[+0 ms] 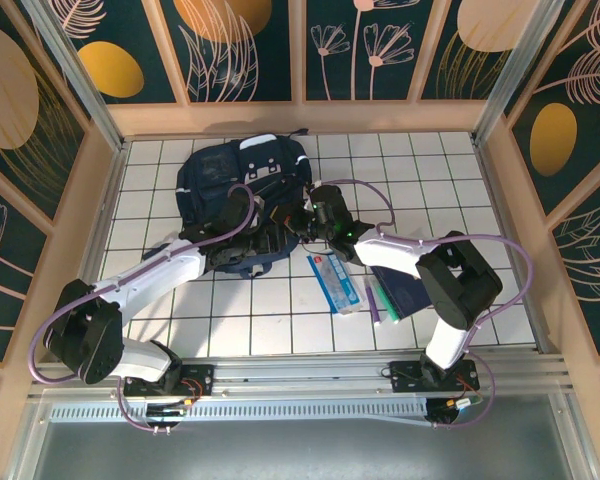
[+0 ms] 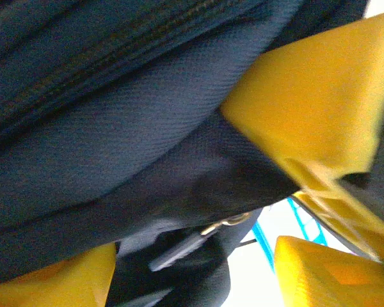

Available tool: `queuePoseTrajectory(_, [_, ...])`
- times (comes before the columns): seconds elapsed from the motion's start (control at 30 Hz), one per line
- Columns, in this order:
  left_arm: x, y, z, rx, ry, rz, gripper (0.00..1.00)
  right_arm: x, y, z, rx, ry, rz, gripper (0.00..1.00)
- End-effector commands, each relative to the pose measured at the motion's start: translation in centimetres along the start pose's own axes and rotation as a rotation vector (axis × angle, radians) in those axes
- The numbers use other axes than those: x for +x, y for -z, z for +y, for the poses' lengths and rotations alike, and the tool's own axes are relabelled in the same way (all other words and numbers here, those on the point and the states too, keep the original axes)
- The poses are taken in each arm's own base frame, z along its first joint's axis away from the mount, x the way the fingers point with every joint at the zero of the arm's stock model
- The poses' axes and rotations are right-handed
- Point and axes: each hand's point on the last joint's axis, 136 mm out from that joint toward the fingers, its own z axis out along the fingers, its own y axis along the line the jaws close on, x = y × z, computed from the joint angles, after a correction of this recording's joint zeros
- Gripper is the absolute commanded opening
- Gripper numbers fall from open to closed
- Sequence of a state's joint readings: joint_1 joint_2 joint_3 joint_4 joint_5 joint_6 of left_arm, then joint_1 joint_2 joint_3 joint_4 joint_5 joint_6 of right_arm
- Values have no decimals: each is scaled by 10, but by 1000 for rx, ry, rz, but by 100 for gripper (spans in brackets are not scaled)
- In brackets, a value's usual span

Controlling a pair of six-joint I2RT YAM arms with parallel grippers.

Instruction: Pack the student bag

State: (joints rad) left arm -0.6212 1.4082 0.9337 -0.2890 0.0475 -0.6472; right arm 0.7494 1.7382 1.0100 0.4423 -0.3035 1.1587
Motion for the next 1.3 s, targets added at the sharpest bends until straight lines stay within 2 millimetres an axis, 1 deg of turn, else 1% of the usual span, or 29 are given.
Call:
queuePoseTrajectory(0.0, [-2,-11,23,-95,-20,-30,70,-4,6,59,-156,46,-14,0])
queuePoseTrajectory(0.03, [-2,-11,21,-85,-20,-30,69,-4,7,59,-156,45,-13,0])
queuePoseTrajectory(0.07, [-2,-12,16,-59,-21,-31,65,-3,6,59,-155,46,-12,0])
queuePoseTrajectory(0.13, [-3,-12,4,13,-19,-38,51,-3,6,59,-157,44,-13,0])
queuePoseTrajectory(0.2, [-3,-10,-7,82,-24,-45,41,-3,5,60,-159,41,-11,0])
queuePoseTrajectory(0.23, [-5,-9,-11,103,-27,-55,38,-2,4,59,-159,42,-8,0])
queuePoseTrajectory(0.27, [-6,-8,-13,114,-31,-62,33,-2,5,61,-163,41,-9,0])
queuePoseTrajectory(0.3, [-7,-7,-14,116,-36,-70,28,-1,4,62,-164,42,-7,0])
queuePoseTrajectory(0.4, [-13,-4,-7,73,-53,-100,18,1,4,62,-165,43,-3,0])
queuePoseTrajectory(0.43, [-15,-3,-6,65,-62,-107,12,2,4,62,-167,46,0,0])
queuePoseTrajectory(0.5, [-17,-1,-7,65,-76,-118,3,4,3,62,-164,49,5,0])
queuePoseTrajectory(0.53, [-19,2,-8,69,-83,-126,0,5,3,60,-161,50,5,0])
queuePoseTrajectory(0.63, [-24,12,-11,77,-96,-157,0,5,3,52,-139,56,0,0])
queuePoseTrajectory(0.7, [-27,19,-7,60,-96,-181,0,4,3,44,-115,73,-4,0])
queuePoseTrajectory(0.77, [-25,25,0,35,-98,-196,0,0,7,38,-102,83,-6,0])
queuePoseTrajectory(0.9, [-9,27,24,-16,-90,-190,0,-21,26,21,-66,97,-32,0])
queuePoseTrajectory(1.0, [8,24,40,-35,-83,-157,0,-32,41,12,-36,120,-40,0])
queuePoseTrajectory(1.07, [15,22,49,-51,-78,-144,0,-35,47,8,-24,136,-40,0])
queuePoseTrajectory(1.13, [20,22,50,-31,-88,-139,0,-34,49,5,-16,151,-34,0])
queuePoseTrajectory(1.27, [22,28,37,52,-124,-142,0,-29,46,5,-34,146,-9,0])
